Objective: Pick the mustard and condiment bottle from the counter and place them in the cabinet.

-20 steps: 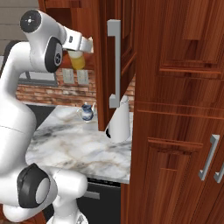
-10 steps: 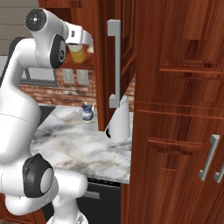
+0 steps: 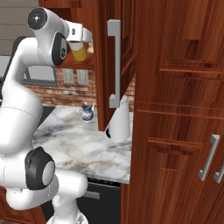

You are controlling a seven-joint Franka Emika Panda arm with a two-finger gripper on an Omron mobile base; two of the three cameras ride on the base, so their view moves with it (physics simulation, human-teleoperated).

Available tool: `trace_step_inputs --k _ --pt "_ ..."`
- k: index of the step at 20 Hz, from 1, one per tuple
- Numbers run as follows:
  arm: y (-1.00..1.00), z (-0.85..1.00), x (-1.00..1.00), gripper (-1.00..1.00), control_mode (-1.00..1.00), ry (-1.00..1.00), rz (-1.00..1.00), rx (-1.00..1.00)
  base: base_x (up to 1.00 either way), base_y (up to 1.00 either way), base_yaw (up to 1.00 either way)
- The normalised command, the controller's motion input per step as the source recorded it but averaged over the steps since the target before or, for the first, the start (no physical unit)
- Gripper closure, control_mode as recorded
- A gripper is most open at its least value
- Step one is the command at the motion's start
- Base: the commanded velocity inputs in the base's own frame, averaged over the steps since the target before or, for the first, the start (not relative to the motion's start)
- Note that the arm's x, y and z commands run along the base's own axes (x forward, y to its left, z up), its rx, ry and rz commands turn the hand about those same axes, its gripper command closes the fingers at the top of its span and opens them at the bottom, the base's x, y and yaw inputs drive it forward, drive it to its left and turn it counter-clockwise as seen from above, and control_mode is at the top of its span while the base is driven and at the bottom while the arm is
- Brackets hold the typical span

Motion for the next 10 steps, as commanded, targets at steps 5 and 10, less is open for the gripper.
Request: trace_step_inputs --k 5,10 --pt "0.0 -0.07 0.32 1.0 -1.0 0.0 0.0 -0.05 0.0 0.0 0.0" --pt "0.0 0.0 0.43 1.0 -1.0 0.0 0.0 -0.01 0.0 0.0 0.0"
